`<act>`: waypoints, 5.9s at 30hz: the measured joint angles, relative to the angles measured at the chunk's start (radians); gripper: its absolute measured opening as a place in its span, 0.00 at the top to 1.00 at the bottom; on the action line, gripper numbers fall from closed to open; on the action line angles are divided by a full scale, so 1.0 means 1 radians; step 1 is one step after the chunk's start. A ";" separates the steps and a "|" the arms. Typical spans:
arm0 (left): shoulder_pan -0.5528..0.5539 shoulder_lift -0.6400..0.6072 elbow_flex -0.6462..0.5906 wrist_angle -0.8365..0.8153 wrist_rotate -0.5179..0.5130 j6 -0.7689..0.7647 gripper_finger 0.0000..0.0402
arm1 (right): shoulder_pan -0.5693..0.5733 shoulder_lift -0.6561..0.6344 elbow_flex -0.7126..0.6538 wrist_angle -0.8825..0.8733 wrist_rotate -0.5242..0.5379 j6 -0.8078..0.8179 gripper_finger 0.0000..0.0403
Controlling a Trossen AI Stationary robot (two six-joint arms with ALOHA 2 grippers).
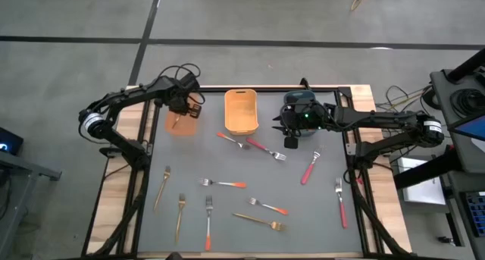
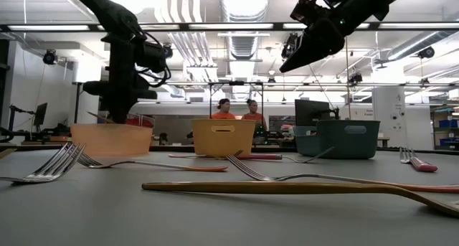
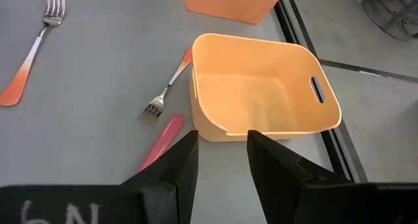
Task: Sort silverware by color (type)
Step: Put the gold fork into the orange bin, then put the orange fork into the yellow bin
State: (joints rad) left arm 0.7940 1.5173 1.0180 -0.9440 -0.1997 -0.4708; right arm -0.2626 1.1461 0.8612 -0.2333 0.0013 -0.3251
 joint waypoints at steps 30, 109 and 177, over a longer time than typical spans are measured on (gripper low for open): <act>0.000 0.002 -0.033 0.047 -0.029 -0.010 0.98 | 0.000 0.000 0.000 -0.001 0.000 -0.001 0.69; -0.188 -0.294 -0.068 0.166 -0.029 0.035 0.83 | 0.000 0.000 -0.005 0.014 0.002 0.106 0.69; -0.878 -0.377 -0.151 0.660 -0.392 0.842 0.84 | 0.276 0.120 -0.010 -0.364 -0.349 1.444 0.76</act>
State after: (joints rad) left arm -0.0841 1.1400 0.8669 -0.2841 -0.5922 0.3709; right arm 0.0133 1.2663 0.8509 -0.5976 -0.3479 1.1185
